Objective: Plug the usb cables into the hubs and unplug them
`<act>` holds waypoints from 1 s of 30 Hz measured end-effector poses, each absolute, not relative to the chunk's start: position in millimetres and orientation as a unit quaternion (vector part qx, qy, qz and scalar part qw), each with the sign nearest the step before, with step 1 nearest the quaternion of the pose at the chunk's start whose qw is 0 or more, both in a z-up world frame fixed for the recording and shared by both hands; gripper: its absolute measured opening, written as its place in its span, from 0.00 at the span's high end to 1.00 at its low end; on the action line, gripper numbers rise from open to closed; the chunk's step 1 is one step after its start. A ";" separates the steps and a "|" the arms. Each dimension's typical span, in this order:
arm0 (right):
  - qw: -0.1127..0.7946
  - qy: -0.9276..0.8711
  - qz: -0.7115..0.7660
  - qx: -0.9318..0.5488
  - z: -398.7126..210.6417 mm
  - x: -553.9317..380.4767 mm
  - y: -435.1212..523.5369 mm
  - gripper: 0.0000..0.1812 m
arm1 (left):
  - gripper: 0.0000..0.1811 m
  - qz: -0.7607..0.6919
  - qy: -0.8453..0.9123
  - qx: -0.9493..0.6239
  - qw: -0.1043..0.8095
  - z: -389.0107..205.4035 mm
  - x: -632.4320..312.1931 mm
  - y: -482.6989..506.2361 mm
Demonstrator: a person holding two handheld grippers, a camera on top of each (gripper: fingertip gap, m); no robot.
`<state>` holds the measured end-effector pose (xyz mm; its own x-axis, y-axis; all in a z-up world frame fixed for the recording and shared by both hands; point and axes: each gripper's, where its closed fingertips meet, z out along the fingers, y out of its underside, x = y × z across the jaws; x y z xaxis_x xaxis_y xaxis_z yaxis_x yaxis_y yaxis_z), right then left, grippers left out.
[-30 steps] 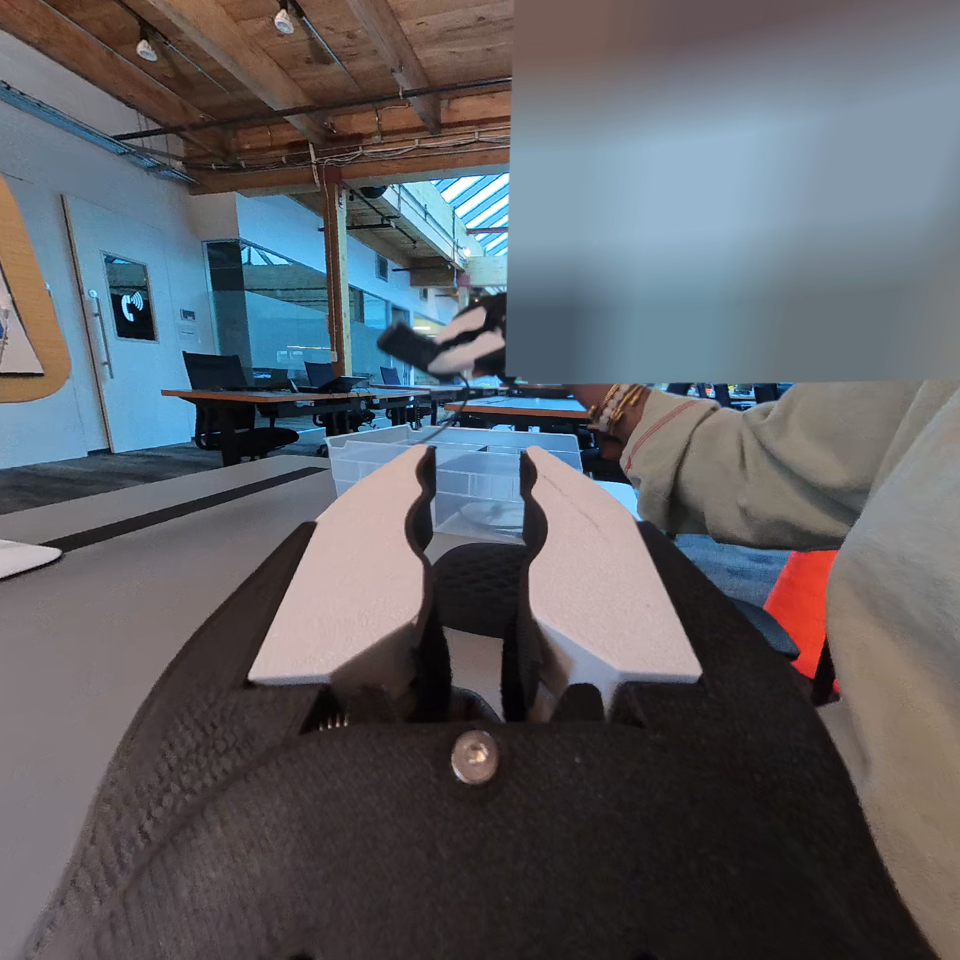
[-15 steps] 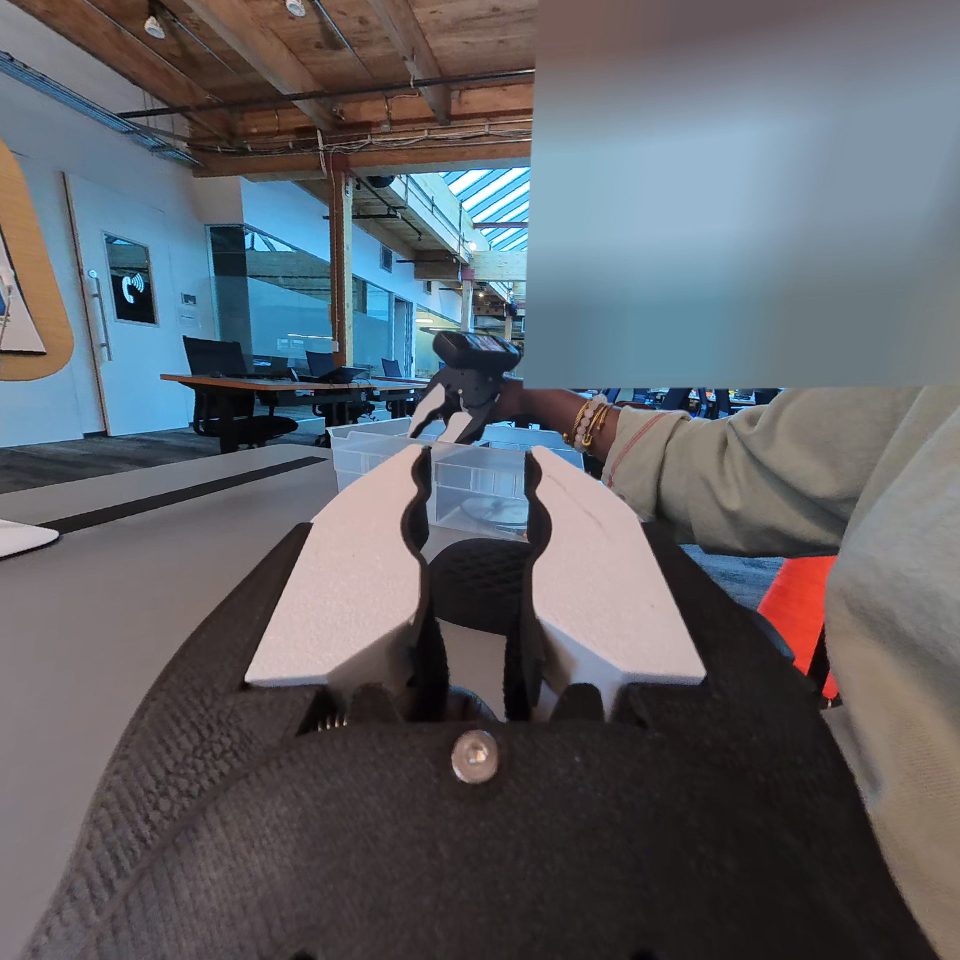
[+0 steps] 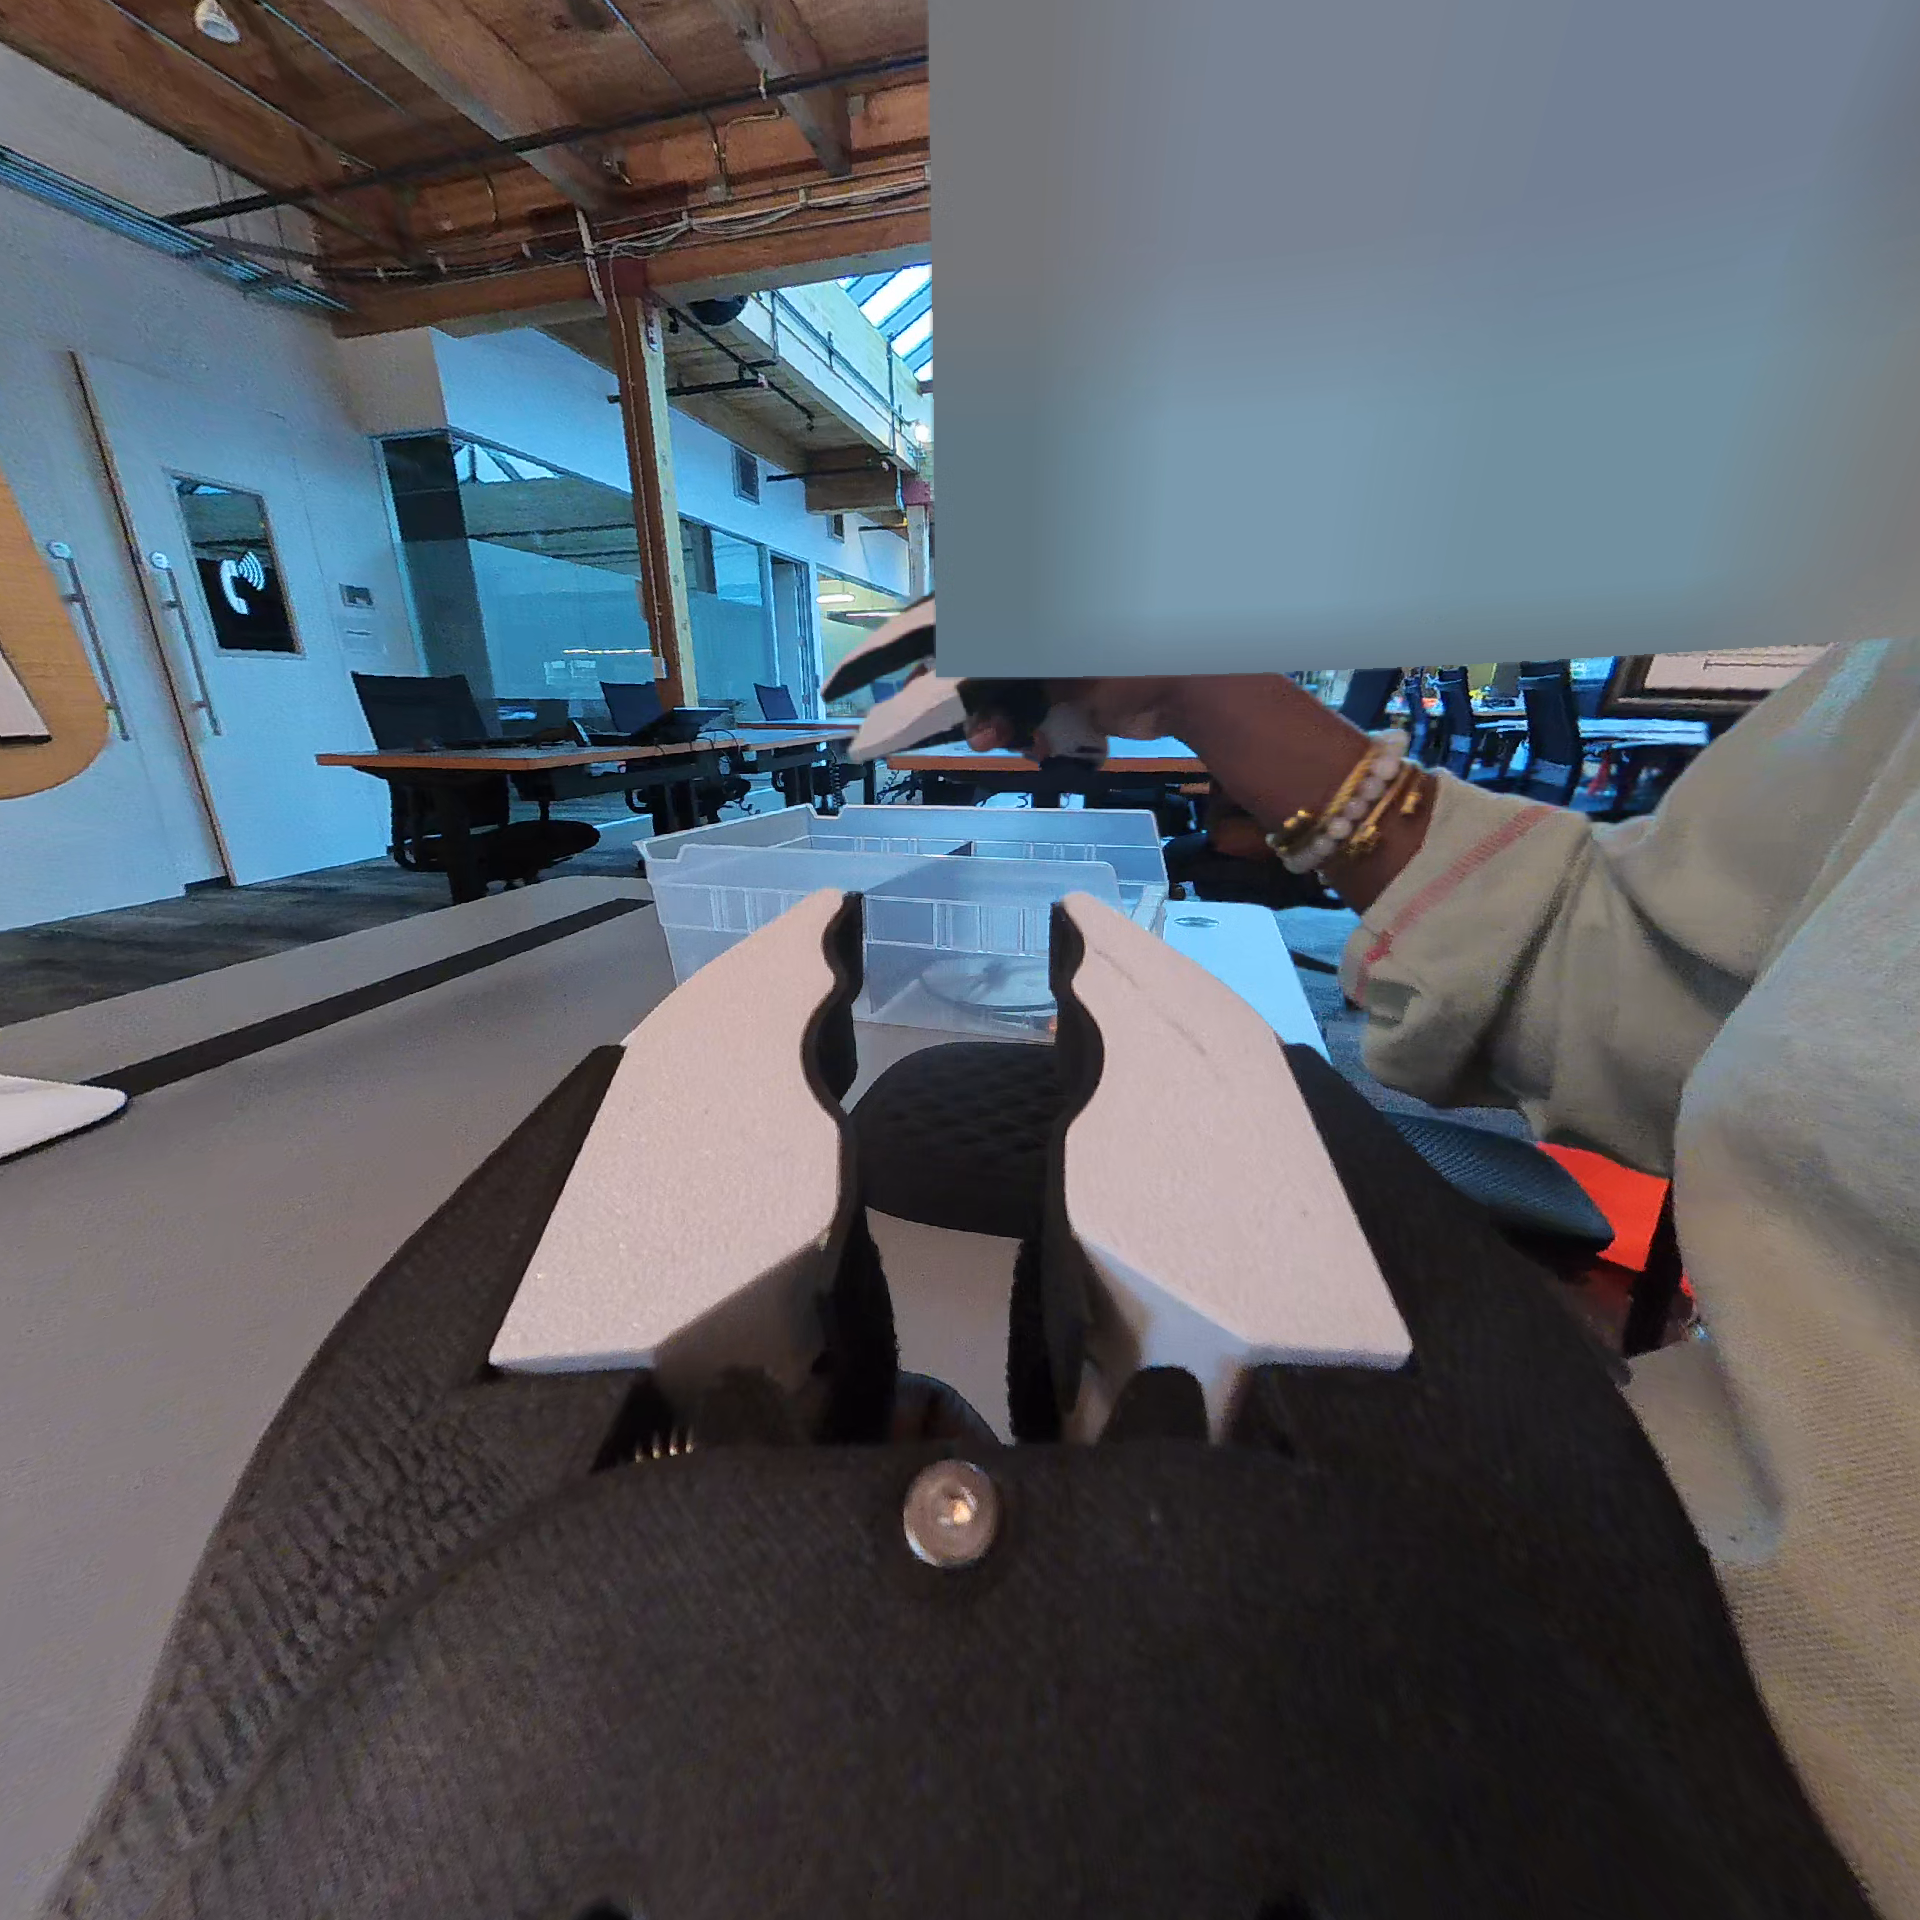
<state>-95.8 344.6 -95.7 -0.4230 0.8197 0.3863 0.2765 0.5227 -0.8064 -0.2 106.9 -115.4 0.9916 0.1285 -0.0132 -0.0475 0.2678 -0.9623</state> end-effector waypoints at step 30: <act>0.327 -0.672 0.662 -0.054 -86.5 -25.5 136.9 0.38 | 0.81 0.072 -0.010 -0.612 0.788 -118.3 7.0 111.6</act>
